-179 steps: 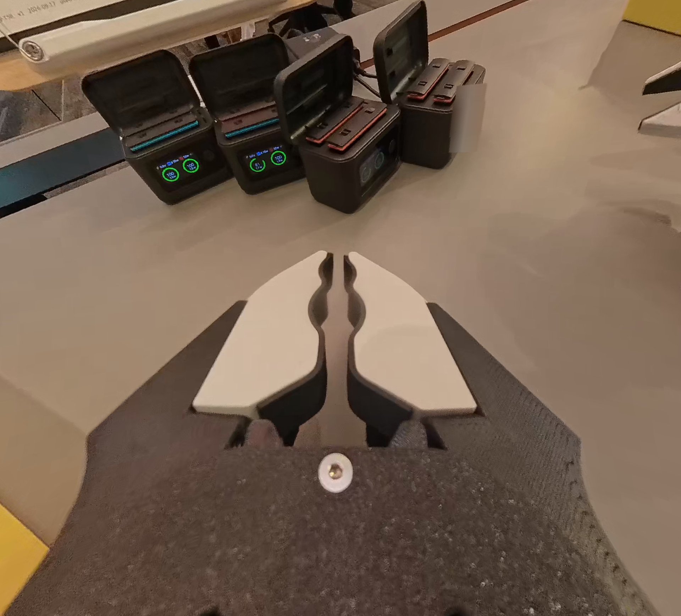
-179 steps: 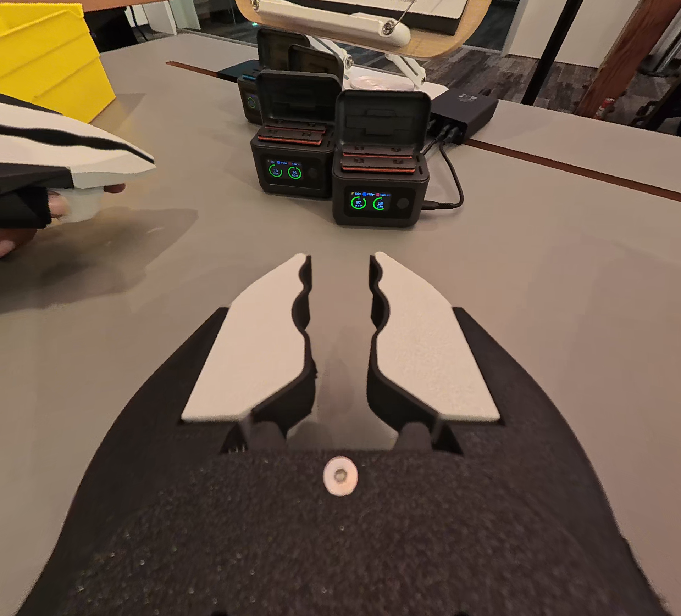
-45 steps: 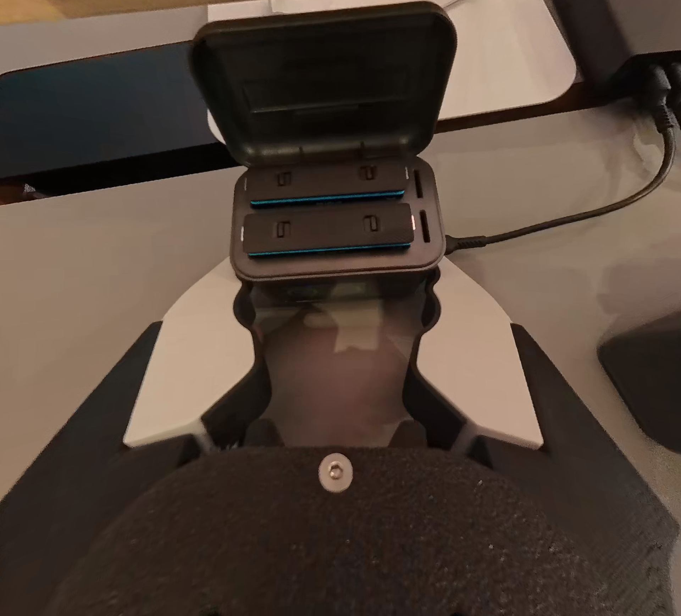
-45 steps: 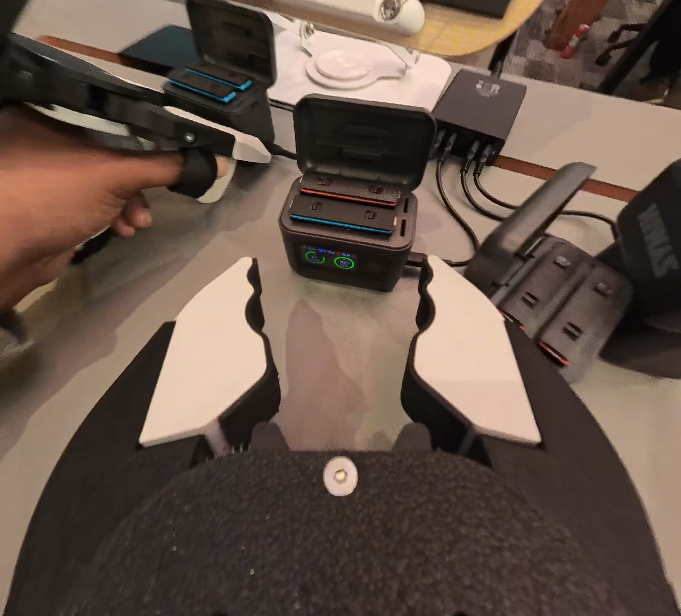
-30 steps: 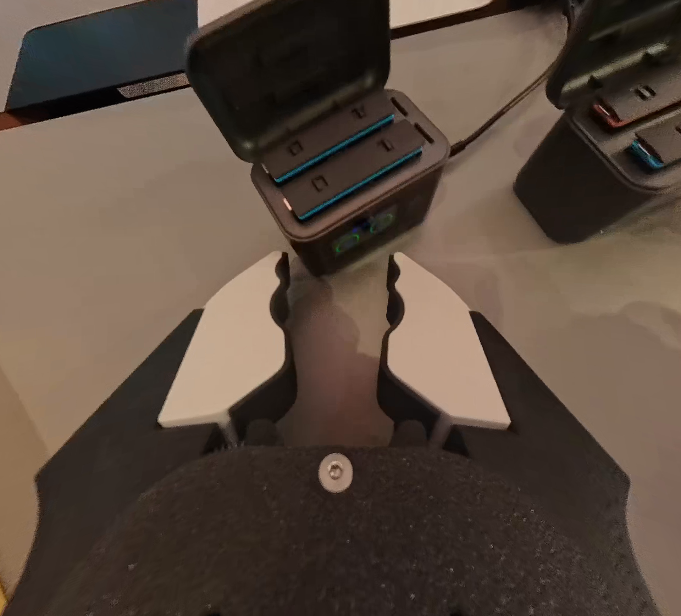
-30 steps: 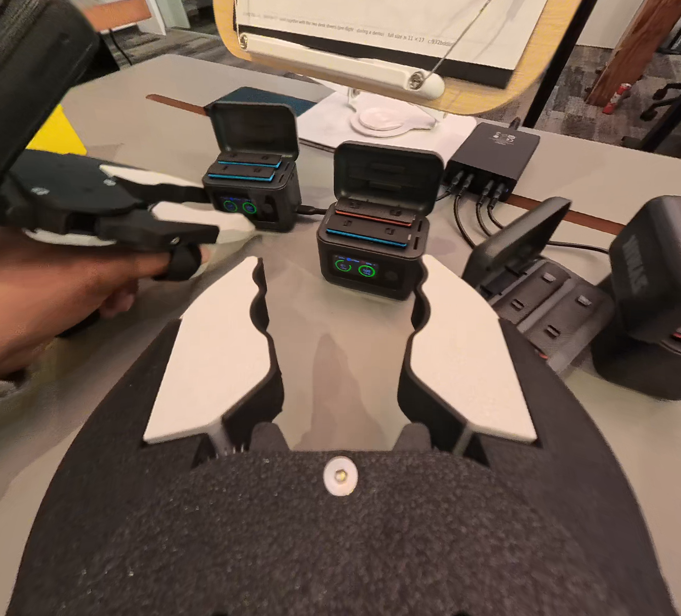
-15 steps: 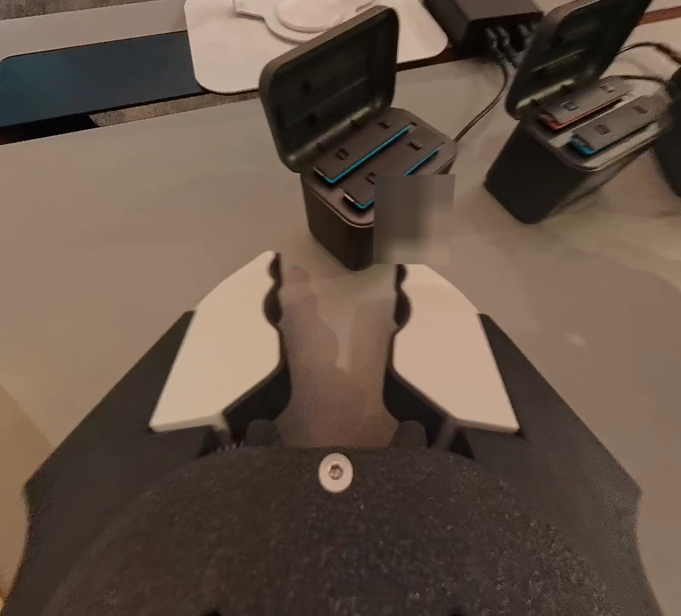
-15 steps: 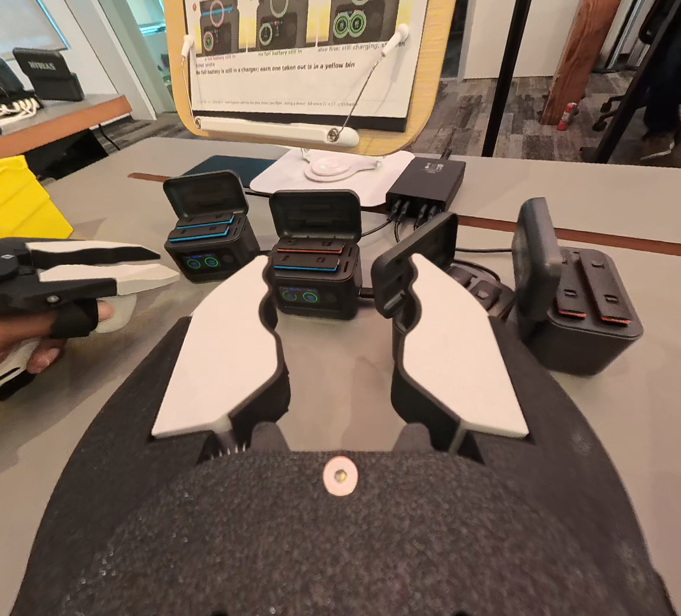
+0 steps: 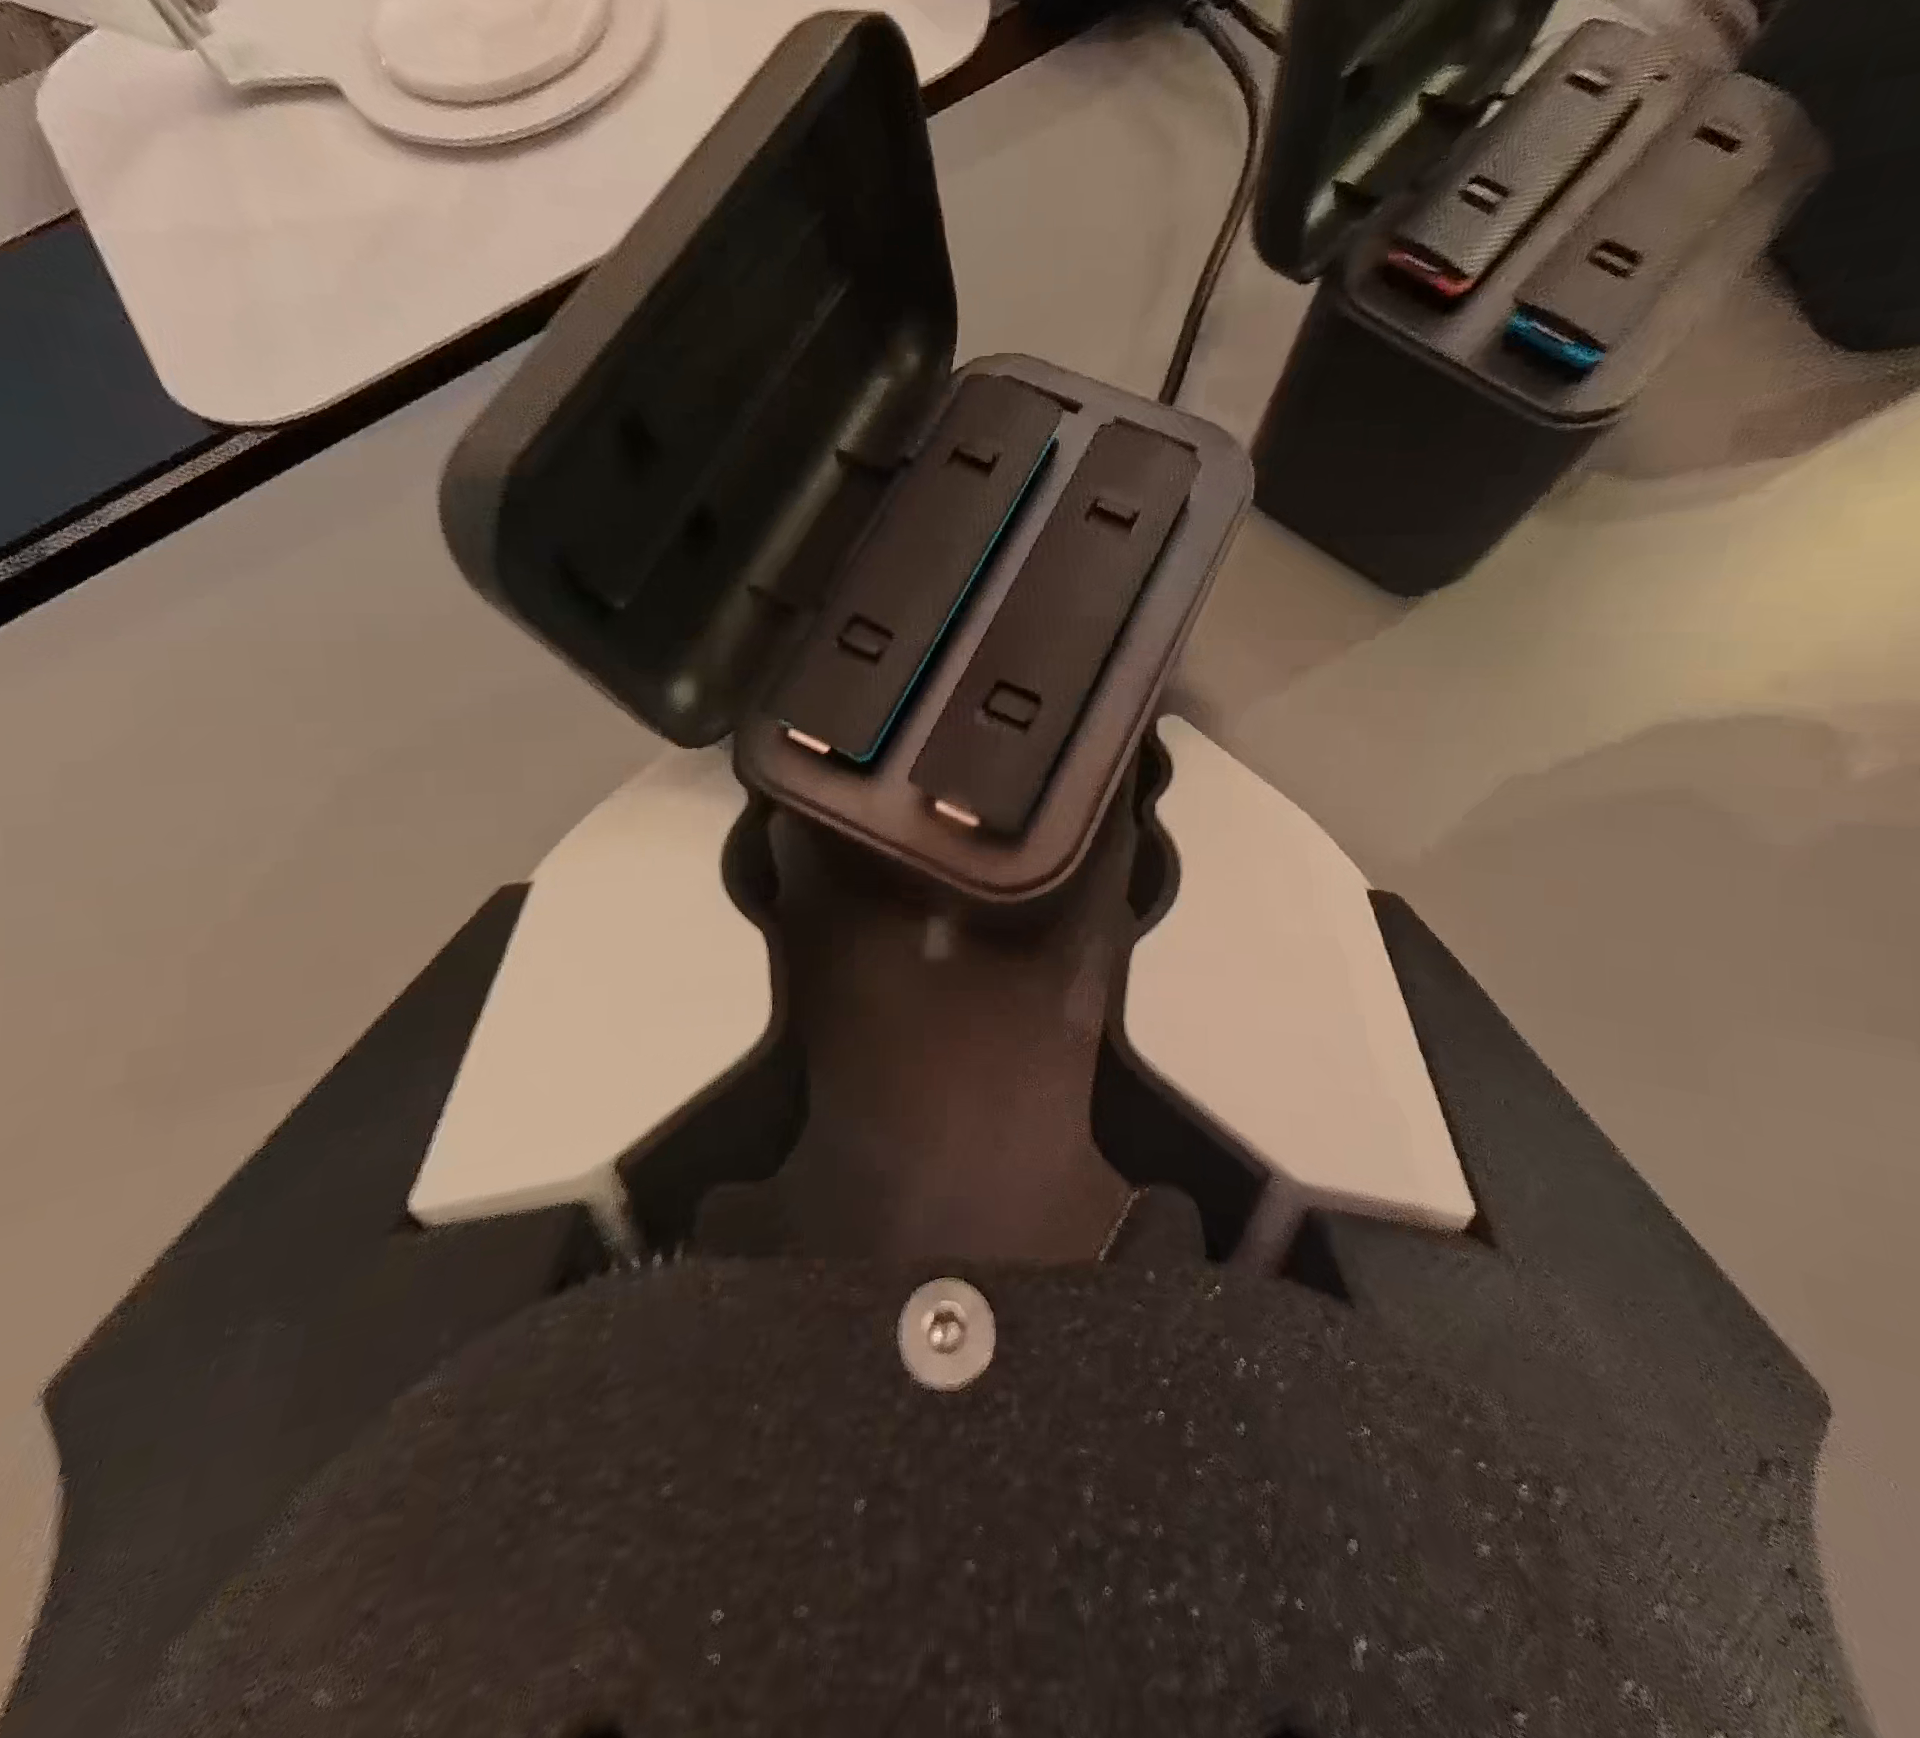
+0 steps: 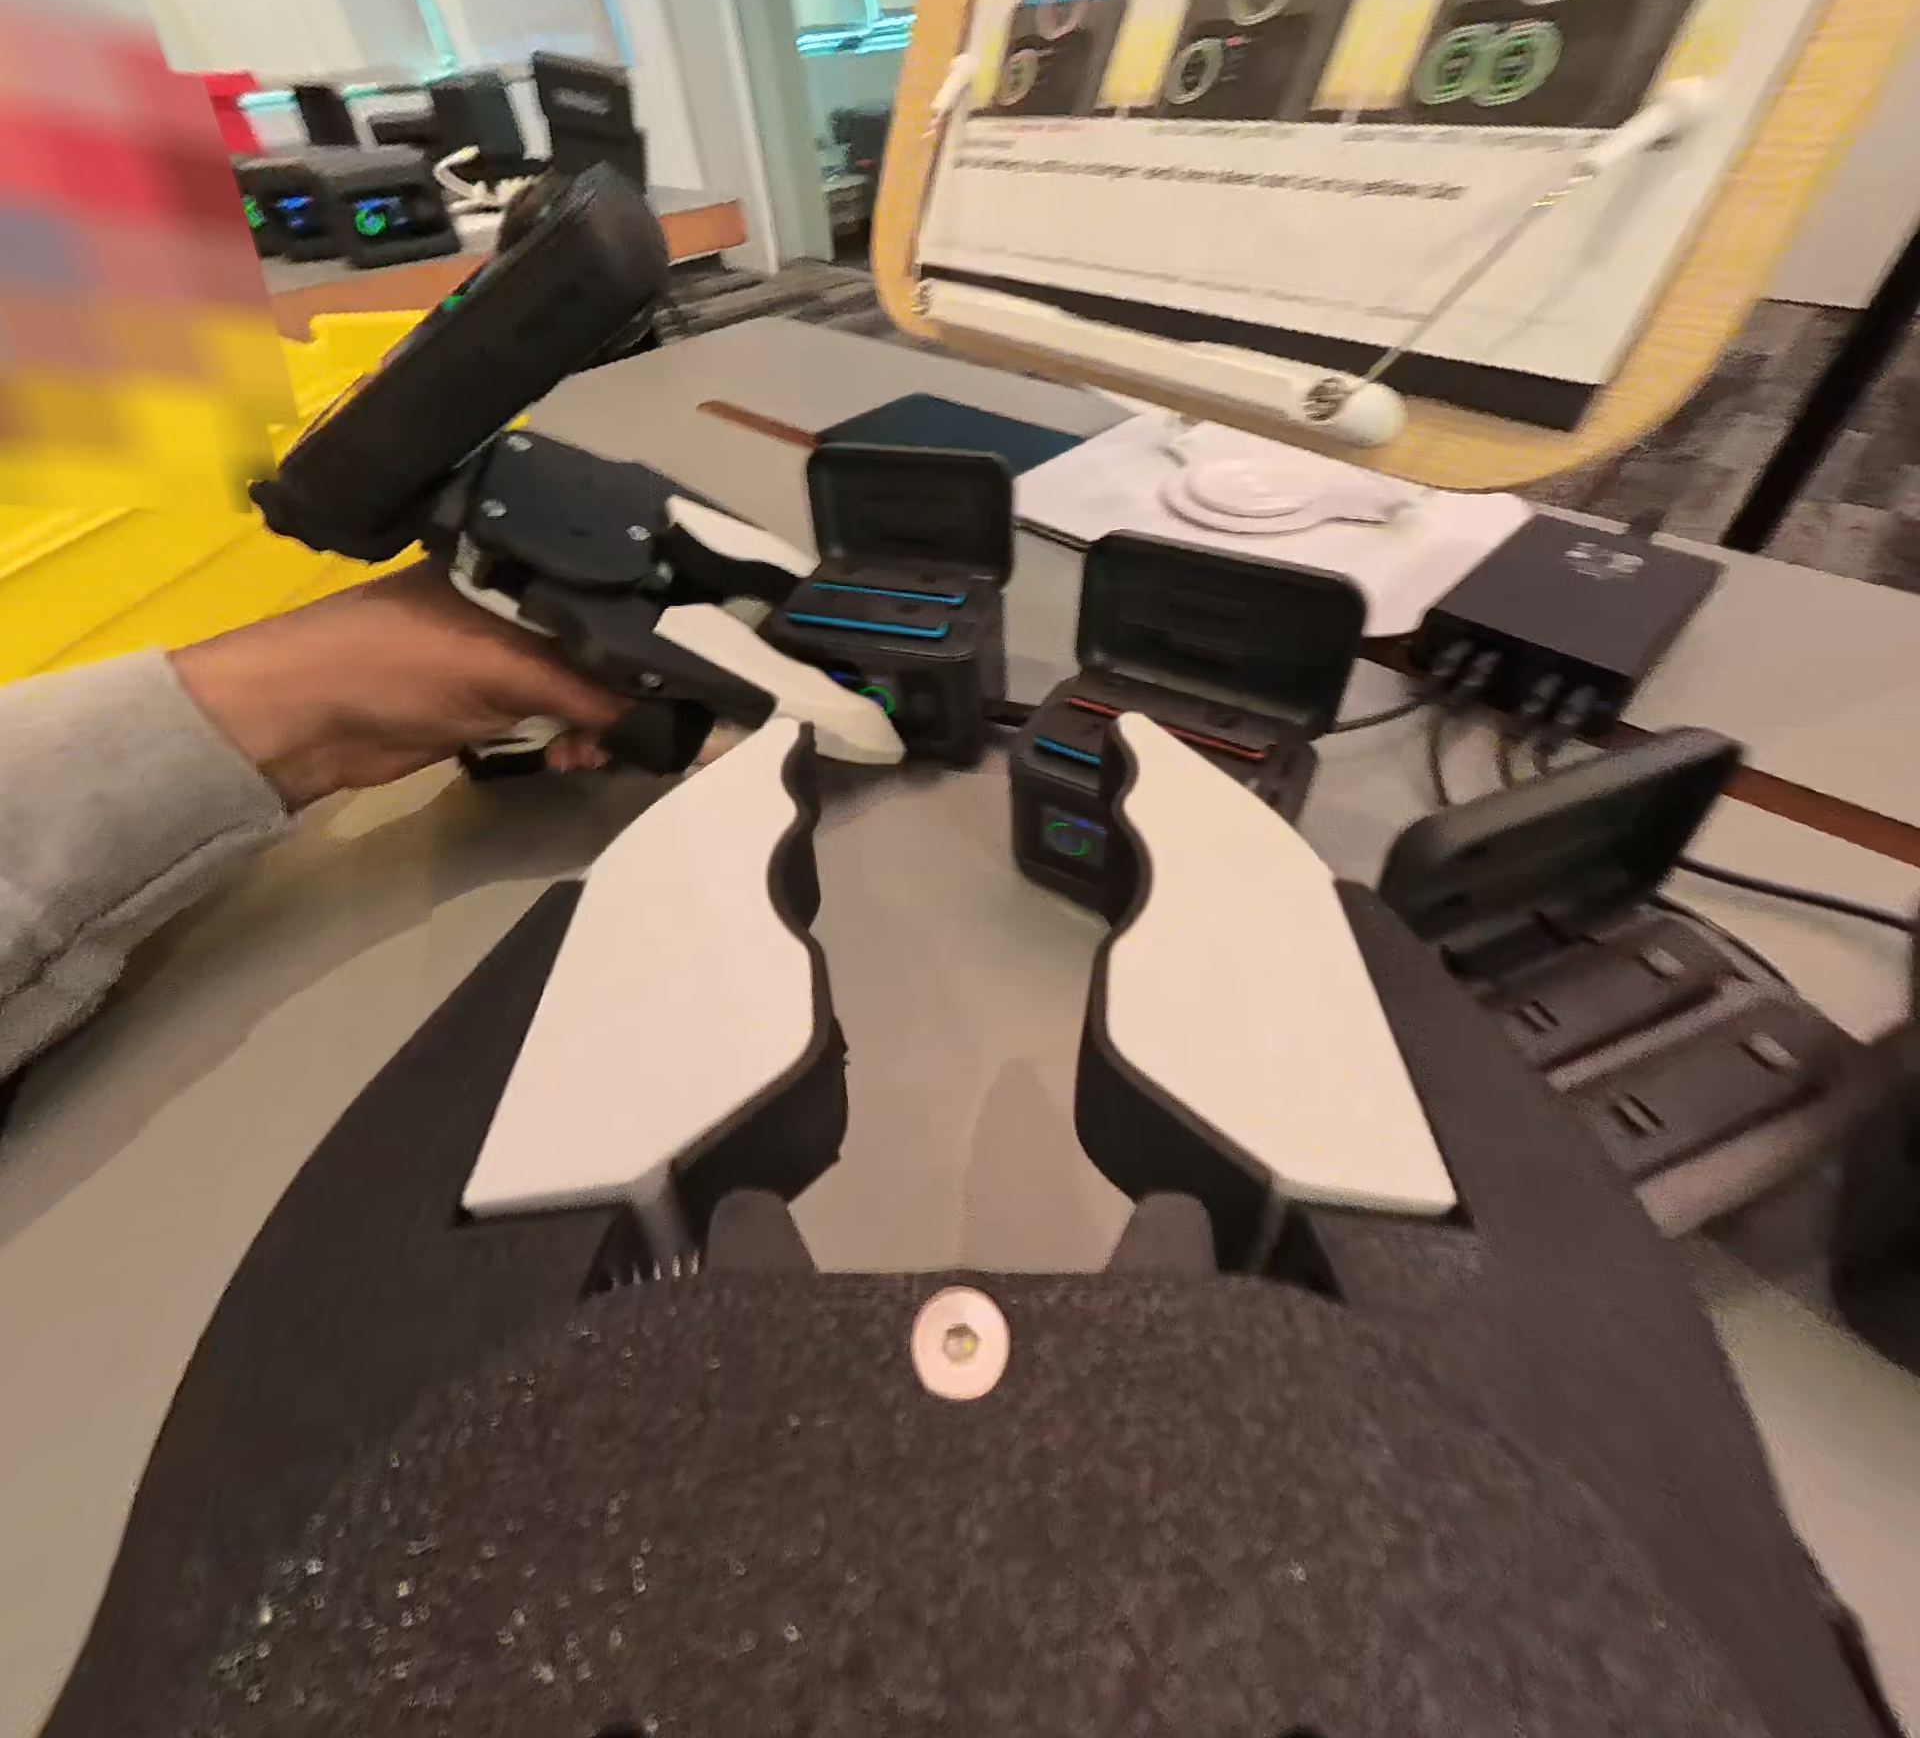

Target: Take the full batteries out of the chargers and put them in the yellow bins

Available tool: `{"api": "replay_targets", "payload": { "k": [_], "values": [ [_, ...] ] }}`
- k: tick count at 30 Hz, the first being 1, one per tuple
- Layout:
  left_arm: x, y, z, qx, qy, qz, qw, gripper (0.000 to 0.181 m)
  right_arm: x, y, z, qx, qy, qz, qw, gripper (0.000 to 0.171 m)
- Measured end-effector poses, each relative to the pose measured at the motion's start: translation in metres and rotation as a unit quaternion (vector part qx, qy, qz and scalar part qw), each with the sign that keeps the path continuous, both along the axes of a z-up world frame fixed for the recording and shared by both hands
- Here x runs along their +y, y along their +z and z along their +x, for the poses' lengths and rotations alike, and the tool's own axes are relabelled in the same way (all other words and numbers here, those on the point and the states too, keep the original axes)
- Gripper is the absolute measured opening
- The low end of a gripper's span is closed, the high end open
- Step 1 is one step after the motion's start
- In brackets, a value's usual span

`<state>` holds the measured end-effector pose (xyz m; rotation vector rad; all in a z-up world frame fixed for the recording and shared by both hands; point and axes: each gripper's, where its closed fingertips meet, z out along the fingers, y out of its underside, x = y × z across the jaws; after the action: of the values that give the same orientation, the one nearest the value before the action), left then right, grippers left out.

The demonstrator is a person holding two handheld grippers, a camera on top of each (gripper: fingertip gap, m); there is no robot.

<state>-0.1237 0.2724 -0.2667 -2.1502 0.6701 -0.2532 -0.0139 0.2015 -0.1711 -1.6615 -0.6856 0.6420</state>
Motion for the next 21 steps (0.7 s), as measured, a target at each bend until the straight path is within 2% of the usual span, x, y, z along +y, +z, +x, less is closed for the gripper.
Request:
{"api": "replay_targets", "payload": {
  "k": [7,13,21],
  "values": [
    [-0.025,0.001,0.017,0.016,-0.047,0.014,0.999,0.059,-0.011,-0.022,-0.021,-0.072,0.029,-0.005,0.997,0.051],
    [-0.040,0.000,0.024,0.000,-0.064,-0.002,0.998,0.057,-0.013,-0.035,-0.029,-0.082,0.019,-0.032,0.996,0.054],
    [-0.050,-0.002,0.028,0.024,-0.082,0.010,0.996,0.057,-0.010,-0.043,-0.037,-0.085,0.016,-0.043,0.995,0.056]
  ]
}}
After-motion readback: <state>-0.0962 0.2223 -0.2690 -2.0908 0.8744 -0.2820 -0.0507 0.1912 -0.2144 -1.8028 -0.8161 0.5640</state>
